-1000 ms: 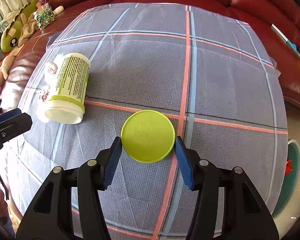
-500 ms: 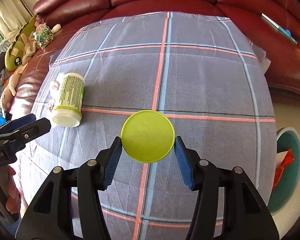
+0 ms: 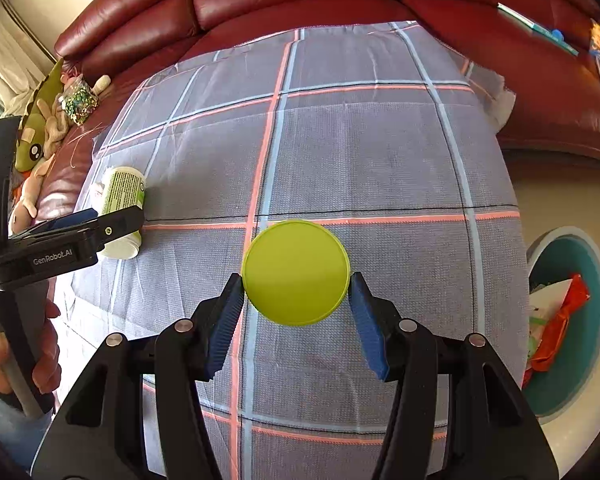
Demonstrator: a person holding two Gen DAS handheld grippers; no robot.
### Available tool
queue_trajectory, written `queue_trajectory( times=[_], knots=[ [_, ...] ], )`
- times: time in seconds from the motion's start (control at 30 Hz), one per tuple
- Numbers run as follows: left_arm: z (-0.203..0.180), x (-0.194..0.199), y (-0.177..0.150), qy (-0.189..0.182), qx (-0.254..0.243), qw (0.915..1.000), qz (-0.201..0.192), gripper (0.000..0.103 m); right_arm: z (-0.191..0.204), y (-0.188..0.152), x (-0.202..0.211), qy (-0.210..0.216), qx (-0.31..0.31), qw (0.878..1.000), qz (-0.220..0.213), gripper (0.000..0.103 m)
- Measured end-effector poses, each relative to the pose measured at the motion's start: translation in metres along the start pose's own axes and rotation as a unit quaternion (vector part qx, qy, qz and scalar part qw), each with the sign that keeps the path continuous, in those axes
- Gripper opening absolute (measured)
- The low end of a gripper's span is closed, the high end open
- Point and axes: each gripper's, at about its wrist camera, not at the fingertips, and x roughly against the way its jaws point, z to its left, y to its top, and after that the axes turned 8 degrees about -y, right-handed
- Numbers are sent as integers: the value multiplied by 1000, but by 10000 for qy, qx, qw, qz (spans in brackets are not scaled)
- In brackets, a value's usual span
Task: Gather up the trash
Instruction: 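Grasp the yellow-green lid with the right tool while the left tool grasps the white tub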
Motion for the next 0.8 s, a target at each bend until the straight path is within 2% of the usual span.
queue_trajectory(
  times=[0.23, 0.33, 0.4, 0.43, 0.7, 0.8],
  knots=[
    [-2, -10, 2, 126, 13, 9999, -50, 98, -12, 0, -3, 104, -133, 9999, 24, 52],
    [-4, -14, 3, 234, -63, 9997, -64, 87, -14, 1, -5, 149, -153, 9998, 41, 52],
    [-4, -18, 5, 202, -77, 9998, 20, 69, -16, 1, -6, 177, -179, 9997, 48, 52],
    [-3, -22, 6, 163, -60, 9998, 90, 66, -17, 2, -6, 188, -191, 9996, 50, 52],
    [3, -40, 8, 254, 14, 9991, 353, 67, -27, 1, -9, 253, -301, 9992, 43, 52],
    [3, -41, 11, 296, 41, 9991, 314, 67, -32, 1, -10, 266, -341, 9991, 47, 52]
  ],
)
